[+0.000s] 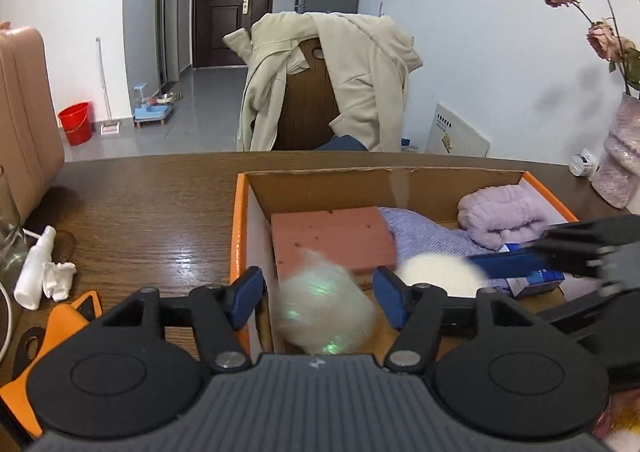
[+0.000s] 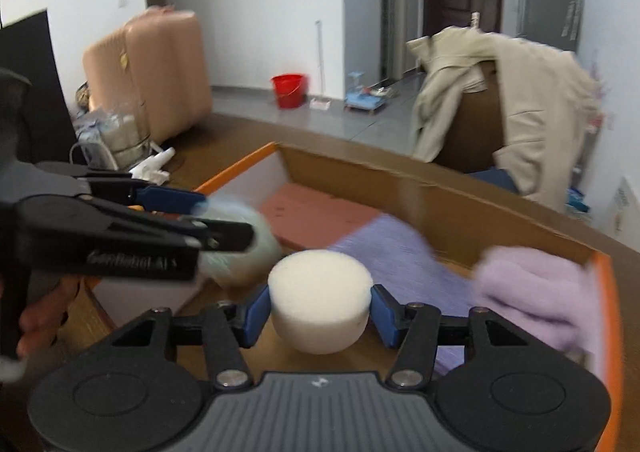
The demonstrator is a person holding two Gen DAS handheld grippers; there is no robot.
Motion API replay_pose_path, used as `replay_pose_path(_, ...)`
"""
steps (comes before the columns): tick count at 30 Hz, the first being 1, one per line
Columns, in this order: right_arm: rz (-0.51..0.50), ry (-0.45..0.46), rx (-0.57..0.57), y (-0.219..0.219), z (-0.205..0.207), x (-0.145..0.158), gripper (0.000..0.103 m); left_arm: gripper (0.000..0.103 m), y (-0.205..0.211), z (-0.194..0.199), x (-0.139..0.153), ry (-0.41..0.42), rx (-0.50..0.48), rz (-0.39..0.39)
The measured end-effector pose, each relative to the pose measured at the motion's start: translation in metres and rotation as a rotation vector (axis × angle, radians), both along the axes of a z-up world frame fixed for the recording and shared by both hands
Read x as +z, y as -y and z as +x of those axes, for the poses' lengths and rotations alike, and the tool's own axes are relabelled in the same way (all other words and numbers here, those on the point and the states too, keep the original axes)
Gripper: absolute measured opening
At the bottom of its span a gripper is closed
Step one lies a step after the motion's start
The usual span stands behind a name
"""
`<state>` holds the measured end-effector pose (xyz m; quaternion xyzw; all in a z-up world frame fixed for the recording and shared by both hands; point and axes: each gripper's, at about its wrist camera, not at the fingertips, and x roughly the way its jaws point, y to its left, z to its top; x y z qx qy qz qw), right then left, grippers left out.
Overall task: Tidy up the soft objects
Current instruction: 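Carry the plastic bag and foam cylinder into the box and open both grippers, then withdraw from the box and move both grippers toward the white-and-yellow plush sheep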
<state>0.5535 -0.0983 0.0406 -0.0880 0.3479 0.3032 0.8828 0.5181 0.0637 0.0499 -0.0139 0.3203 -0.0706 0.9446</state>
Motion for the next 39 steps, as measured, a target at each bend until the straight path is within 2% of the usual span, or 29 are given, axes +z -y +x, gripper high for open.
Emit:
replay_pose_path(1,-0.01,-0.002,0.02,-0.01,0.001,-0.003,0.07,0.067,-0.002,-0.002,0.002,0.009,-0.006,-0.006)
replay_pose_path(2,-0.018,0.004,0.032,-0.018,0.0,-0.005,0.072,0.067,-0.004,-0.005,0.005,0.016,-0.007,-0.014)
replay_pose_path(5,-0.055,0.043,0.016,-0.024,-0.002,-0.006,0.073,0.072,-0.009,-0.013,0.016,0.041,0.018,-0.003)
replay_pose_path(8,-0.051,0.088,0.011,-0.014,-0.015,0.012,0.073,0.072,-0.016,-0.029,0.034,0.075,0.046,-0.006)
replay_pose_path(11,-0.013,0.148,-0.015,0.013,-0.029,0.043,0.074,0.077,-0.019,-0.055,0.061,0.134,0.054,-0.009)
replay_pose_path(16,0.044,0.267,-0.062,0.068,-0.076,0.098,0.081,0.083,-0.008,-0.126,0.104,0.25,0.05,0.008)
replay_pose_path(21,0.081,0.323,-0.072,0.119,-0.138,0.121,0.083,0.09,0.018,-0.201,0.121,0.322,0.048,0.02)
replay_pose_path(23,0.096,0.331,-0.068,0.135,-0.165,0.121,0.084,0.096,0.03,-0.232,0.12,0.352,0.043,0.017)
replay_pose_path(29,0.125,0.317,-0.062,0.177,-0.245,0.095,0.085,0.097,0.066,-0.308,0.09,0.351,0.048,-0.07)
replay_pose_path(34,0.141,0.255,-0.091,0.196,-0.292,0.059,0.085,0.098,0.093,-0.336,0.051,0.263,0.042,-0.124)
replay_pose_path(39,0.201,0.15,-0.112,0.207,-0.312,0.027,0.085,0.098,0.104,-0.335,0.029,0.191,0.032,-0.111)
